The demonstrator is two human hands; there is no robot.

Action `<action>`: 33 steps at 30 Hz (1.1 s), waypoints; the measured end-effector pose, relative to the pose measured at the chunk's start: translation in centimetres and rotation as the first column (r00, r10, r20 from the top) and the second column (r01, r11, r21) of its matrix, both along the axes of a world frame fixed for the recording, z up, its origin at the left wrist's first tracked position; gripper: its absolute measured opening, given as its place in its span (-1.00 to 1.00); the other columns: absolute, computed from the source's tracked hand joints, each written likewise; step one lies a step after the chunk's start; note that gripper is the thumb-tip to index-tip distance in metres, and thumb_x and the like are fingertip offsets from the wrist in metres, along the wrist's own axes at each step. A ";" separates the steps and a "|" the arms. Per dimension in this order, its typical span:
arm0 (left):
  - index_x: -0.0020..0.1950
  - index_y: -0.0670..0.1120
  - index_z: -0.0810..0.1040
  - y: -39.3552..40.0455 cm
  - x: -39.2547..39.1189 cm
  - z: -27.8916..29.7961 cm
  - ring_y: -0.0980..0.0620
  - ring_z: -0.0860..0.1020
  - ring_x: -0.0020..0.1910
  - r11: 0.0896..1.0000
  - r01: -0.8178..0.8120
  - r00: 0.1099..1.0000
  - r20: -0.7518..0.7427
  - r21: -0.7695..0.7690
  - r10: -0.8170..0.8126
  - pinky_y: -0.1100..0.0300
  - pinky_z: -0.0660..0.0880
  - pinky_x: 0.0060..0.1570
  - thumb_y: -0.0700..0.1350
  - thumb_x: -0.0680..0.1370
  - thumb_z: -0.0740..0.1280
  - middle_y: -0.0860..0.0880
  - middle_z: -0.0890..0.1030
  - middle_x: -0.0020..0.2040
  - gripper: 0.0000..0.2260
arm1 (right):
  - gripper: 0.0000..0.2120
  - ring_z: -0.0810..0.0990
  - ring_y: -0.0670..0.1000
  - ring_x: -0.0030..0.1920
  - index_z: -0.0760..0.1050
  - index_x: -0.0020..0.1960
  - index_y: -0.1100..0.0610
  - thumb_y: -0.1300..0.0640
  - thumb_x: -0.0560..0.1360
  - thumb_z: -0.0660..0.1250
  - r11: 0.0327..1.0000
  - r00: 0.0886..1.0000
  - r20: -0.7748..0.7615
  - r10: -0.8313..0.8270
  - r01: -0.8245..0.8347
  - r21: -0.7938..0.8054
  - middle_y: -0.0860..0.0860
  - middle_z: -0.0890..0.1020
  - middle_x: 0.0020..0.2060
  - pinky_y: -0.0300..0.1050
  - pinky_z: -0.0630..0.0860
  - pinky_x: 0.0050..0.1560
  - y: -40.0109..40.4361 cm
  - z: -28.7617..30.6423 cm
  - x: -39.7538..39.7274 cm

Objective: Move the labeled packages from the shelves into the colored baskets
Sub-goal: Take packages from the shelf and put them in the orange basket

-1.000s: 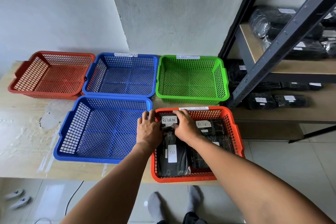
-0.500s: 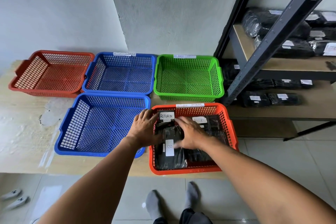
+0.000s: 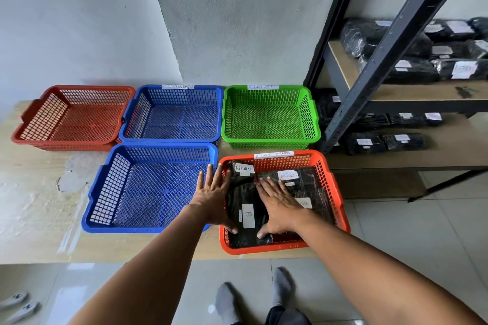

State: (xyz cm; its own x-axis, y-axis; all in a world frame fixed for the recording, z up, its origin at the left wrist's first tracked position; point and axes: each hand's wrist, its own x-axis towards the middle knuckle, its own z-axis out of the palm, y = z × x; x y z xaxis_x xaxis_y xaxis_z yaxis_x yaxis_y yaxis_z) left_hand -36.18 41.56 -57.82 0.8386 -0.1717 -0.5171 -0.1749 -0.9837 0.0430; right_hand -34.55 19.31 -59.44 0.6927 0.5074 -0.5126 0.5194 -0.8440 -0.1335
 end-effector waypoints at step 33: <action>0.62 -0.16 0.12 -4.4 2.9 5.6 -0.23 -0.16 0.61 0.962 0.070 0.896 0.441 -0.266 0.057 -0.15 -0.18 0.57 0.14 0.62 -0.05 -0.22 -0.01 0.64 -0.37 | -0.40 0.14 0.12 0.57 0.20 0.58 0.21 -0.04 0.64 0.21 0.772 0.814 0.164 -0.558 0.436 0.461 0.14 0.21 0.57 0.02 0.05 0.57 -7.5 6.4 0.0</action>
State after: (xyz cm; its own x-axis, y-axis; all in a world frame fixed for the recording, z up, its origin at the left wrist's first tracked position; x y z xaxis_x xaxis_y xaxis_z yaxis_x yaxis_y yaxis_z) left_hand -33.23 37.13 -52.23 0.9662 -0.2563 -0.0281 -0.2440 -0.9442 0.2211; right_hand -34.57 11.86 -53.05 0.9819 0.1613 -0.0991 0.1056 -0.9010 -0.4207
